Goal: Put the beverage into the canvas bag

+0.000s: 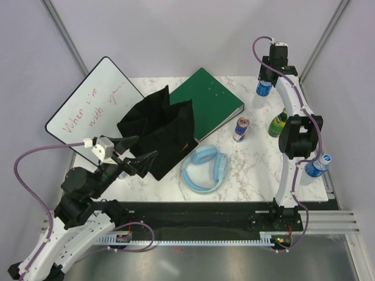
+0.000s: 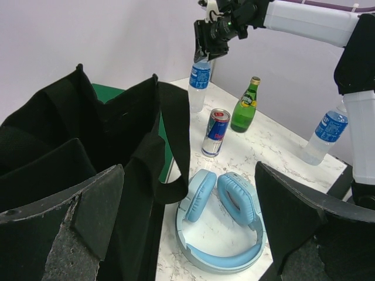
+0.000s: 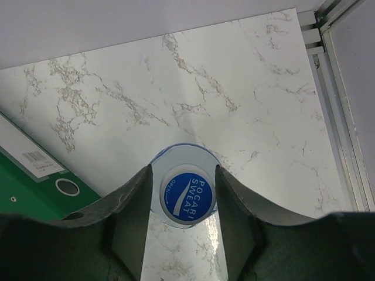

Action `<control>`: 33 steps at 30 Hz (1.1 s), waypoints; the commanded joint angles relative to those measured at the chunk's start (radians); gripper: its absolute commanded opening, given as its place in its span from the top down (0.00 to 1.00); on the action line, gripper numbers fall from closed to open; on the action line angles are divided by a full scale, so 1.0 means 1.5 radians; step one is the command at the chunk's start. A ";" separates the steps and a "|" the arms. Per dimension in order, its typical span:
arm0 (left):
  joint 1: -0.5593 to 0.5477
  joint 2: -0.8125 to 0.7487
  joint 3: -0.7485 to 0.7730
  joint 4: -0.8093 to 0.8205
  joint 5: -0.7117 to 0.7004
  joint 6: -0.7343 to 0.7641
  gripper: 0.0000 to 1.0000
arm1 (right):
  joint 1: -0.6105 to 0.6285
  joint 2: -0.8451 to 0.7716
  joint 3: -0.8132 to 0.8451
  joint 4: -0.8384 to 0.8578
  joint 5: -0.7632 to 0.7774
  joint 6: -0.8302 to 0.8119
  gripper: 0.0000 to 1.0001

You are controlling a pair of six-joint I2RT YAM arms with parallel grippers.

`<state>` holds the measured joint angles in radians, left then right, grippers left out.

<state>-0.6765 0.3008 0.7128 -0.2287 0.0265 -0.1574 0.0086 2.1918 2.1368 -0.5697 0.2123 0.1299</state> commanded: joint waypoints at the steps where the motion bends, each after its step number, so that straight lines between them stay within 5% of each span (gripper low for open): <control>1: -0.003 -0.007 -0.006 0.029 -0.013 0.027 0.00 | -0.003 -0.006 0.032 0.026 -0.014 -0.013 0.50; 8: -0.003 -0.008 -0.007 0.029 -0.016 0.028 0.00 | -0.003 -0.033 0.016 0.025 0.007 -0.015 0.68; 12: -0.003 -0.009 -0.007 0.028 -0.016 0.028 0.00 | -0.003 -0.042 0.015 0.018 0.019 -0.016 1.00; 33: -0.002 -0.007 -0.011 0.028 -0.015 0.026 0.00 | 0.035 -0.191 0.126 -0.117 -0.018 -0.006 1.00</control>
<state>-0.6765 0.2916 0.6979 -0.2287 0.0254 -0.1535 0.0238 2.0895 2.2196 -0.8013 0.2024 0.1230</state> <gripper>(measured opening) 0.995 0.436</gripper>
